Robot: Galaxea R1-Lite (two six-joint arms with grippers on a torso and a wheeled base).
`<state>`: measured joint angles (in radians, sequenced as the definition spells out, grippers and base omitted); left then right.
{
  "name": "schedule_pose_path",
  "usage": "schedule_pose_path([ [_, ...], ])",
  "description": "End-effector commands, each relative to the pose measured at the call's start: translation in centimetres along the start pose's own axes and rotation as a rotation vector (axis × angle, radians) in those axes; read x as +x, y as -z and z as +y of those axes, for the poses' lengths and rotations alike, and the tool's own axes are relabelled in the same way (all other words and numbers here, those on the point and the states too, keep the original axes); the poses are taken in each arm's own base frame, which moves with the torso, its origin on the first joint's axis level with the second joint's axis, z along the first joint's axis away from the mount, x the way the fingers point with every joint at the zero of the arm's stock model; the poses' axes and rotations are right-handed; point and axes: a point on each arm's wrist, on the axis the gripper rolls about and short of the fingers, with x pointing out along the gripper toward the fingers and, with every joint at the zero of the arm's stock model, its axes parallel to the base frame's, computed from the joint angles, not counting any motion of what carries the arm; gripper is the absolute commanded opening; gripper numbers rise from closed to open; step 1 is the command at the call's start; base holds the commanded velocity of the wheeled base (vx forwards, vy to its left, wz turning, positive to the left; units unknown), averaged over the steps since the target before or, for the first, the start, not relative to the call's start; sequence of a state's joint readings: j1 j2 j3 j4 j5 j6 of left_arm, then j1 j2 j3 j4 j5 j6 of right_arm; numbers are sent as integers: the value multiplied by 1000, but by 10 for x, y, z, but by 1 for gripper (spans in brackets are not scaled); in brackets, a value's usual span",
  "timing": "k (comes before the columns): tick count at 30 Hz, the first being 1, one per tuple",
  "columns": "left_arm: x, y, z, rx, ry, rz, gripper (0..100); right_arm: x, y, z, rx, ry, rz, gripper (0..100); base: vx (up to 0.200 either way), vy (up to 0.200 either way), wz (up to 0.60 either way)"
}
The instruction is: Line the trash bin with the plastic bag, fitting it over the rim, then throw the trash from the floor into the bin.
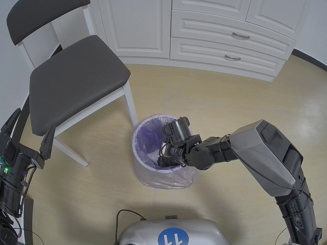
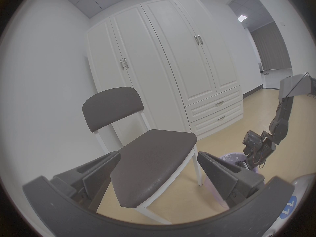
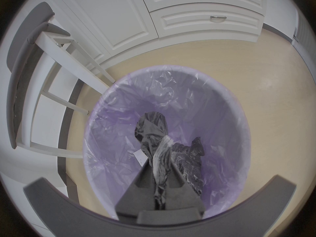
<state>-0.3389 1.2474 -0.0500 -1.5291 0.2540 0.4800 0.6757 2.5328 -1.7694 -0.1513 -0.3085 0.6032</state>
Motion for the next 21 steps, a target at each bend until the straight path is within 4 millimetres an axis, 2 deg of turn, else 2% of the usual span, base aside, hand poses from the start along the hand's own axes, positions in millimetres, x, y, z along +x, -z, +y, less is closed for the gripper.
schedule_pose_path([
  [1,-1,-1,1,-2,-4,-6,100,6,7,-2,-6,8,14,0,0,0,0],
  [8,0,-1,1,-2,-4,-6,100,9,11,-3,-9,13,19,0,0,0,0],
  [12,0,-1,1,-2,-4,-7,100,8,5,1,7,17,-16,0,0,0,0],
  [18,0,-1,1,-2,-4,-6,100,15,-12,10,58,63,-229,0,0,0,0],
  [21,0,-1,1,-2,-4,-7,100,13,-16,11,75,43,-263,0,0,0,0],
])
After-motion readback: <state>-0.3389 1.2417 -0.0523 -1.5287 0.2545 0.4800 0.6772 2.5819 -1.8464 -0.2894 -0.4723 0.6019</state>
